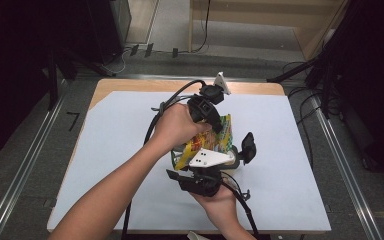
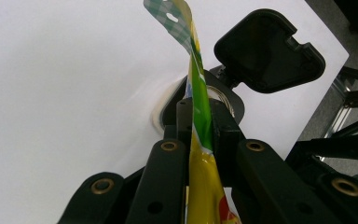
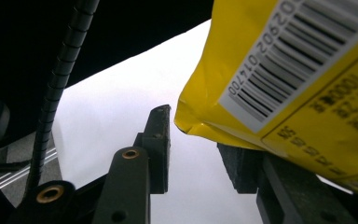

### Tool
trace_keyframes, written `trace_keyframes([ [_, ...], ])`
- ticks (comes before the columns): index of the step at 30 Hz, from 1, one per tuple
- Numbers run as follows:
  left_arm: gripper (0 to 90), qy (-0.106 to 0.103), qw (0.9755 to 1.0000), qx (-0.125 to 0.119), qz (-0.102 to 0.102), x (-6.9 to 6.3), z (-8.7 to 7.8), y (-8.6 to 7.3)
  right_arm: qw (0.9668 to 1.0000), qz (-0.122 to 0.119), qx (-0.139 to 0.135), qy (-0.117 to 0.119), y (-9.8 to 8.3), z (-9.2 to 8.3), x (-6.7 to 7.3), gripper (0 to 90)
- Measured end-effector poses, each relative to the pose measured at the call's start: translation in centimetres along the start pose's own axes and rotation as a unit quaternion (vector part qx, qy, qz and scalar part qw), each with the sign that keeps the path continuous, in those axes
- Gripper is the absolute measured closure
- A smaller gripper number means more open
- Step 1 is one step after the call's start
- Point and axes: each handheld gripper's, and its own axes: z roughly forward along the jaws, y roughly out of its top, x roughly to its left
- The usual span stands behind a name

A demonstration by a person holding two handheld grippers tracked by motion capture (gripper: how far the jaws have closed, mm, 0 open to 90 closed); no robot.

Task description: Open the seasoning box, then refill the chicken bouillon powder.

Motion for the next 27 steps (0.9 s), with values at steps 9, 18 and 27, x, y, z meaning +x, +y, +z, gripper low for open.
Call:
trace_keyframes([
  [9, 85.8, 0.002, 1.0000, 0.000, 0.001, -0.08, -0.07, -0.04, 1.0000, -0.003, 0.000, 0.001, 0.01, -0.10, -0.01, 68.9],
  [18, 85.7, 0.002, 1.0000, 0.000, 0.002, -0.19, -0.10, 0.03, 1.0000, -0.006, 0.002, 0.001, 0.14, -0.19, -0.05, 75.2],
  [27, 85.7, 0.001, 1.0000, -0.003, -0.001, 0.09, -0.20, -0.22, 1.0000, -0.004, 0.002, 0.005, 0.08, 0.01, 0.00, 68.7],
])
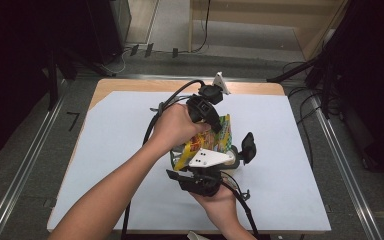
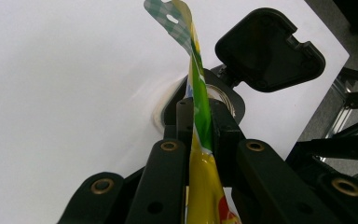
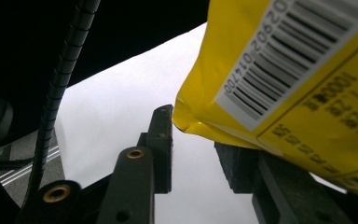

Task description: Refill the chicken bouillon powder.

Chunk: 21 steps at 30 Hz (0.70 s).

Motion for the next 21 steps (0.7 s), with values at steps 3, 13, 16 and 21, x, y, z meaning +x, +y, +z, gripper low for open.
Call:
trace_keyframes([
  [3, 85.7, 0.000, 1.0000, 0.000, 0.000, 0.00, 0.00, -0.02, 1.0000, 0.000, 0.000, 0.000, -0.01, 0.01, 0.00, 69.2],
  [13, 85.8, -0.001, 1.0000, -0.001, 0.000, 0.12, -0.02, -0.15, 1.0000, 0.000, 0.003, 0.003, -0.07, 0.11, 0.01, 68.7],
  [16, 85.8, 0.000, 1.0000, -0.002, 0.002, 0.07, 0.00, -0.17, 1.0000, -0.004, 0.003, 0.000, -0.06, 0.05, -0.08, 71.4],
  [21, 85.7, -0.001, 1.0000, -0.003, 0.001, 0.06, -0.01, -0.16, 1.0000, 0.000, 0.001, 0.002, -0.10, 0.10, 0.01, 69.6],
])
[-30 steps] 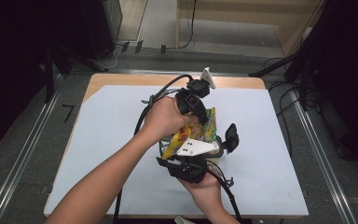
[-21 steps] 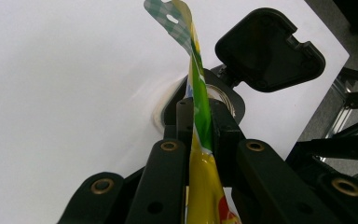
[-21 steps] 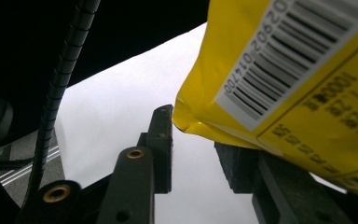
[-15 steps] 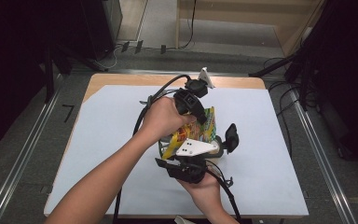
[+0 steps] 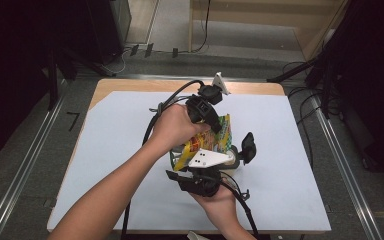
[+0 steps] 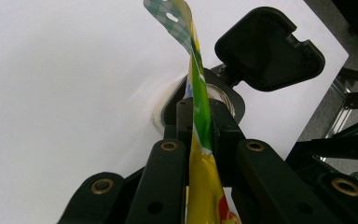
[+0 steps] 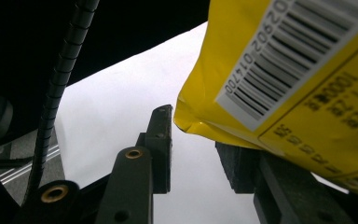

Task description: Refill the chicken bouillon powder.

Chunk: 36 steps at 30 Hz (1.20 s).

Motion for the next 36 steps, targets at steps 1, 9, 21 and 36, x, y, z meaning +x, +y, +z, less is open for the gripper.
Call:
trace_keyframes([
  [1, 85.8, 0.000, 1.0000, 0.000, 0.000, 0.0, 0.0, 0.0, 1.0000, -0.001, 0.001, -0.002, 0.0, 0.0, 0.0, 71.4],
  [9, 85.7, 0.000, 1.0000, 0.000, 0.000, 0.0, 0.0, 0.0, 1.0000, -0.001, 0.000, -0.002, 0.0, 0.0, 0.0, 71.4],
  [21, 85.8, -0.001, 1.0000, 0.000, 0.000, 0.0, 0.0, -0.1, 1.0000, -0.003, 0.000, -0.002, 0.0, 0.0, 0.0, 71.7],
  [36, 87.2, -0.039, 0.9985, -0.039, 0.000, 1.1, -0.7, -2.4, 0.9999, -0.001, 0.010, 0.009, -1.1, 0.7, -0.2, 66.2],
])
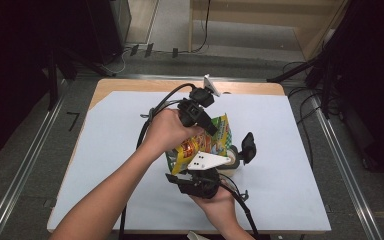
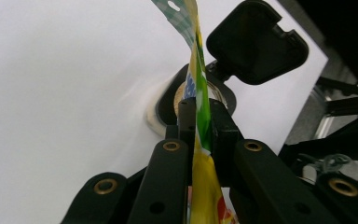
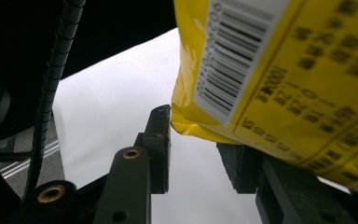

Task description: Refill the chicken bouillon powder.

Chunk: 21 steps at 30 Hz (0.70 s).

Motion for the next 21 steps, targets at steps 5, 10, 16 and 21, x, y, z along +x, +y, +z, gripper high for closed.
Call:
trace_keyframes([
  [5, 87.4, -0.015, 0.9996, -0.024, 0.003, 0.4, -0.4, -0.9, 1.0000, -0.005, 0.005, -0.001, -0.3, 0.3, 0.0, 62.5],
  [10, 87.5, -0.019, 0.9987, -0.047, 0.006, 0.7, -0.8, -2.2, 0.9999, -0.007, 0.011, -0.001, -0.8, 0.5, -0.1, 60.3],
  [16, 87.6, -0.036, 0.9957, -0.085, 0.008, 1.2, -1.5, -4.1, 0.9998, -0.005, 0.017, 0.001, -1.1, 0.7, -0.1, 58.1],
  [21, 87.9, -0.051, 0.9919, -0.116, 0.002, 1.9, -2.3, -5.8, 0.9998, -0.011, 0.018, -0.002, -1.3, 0.7, -0.1, 54.4],
])
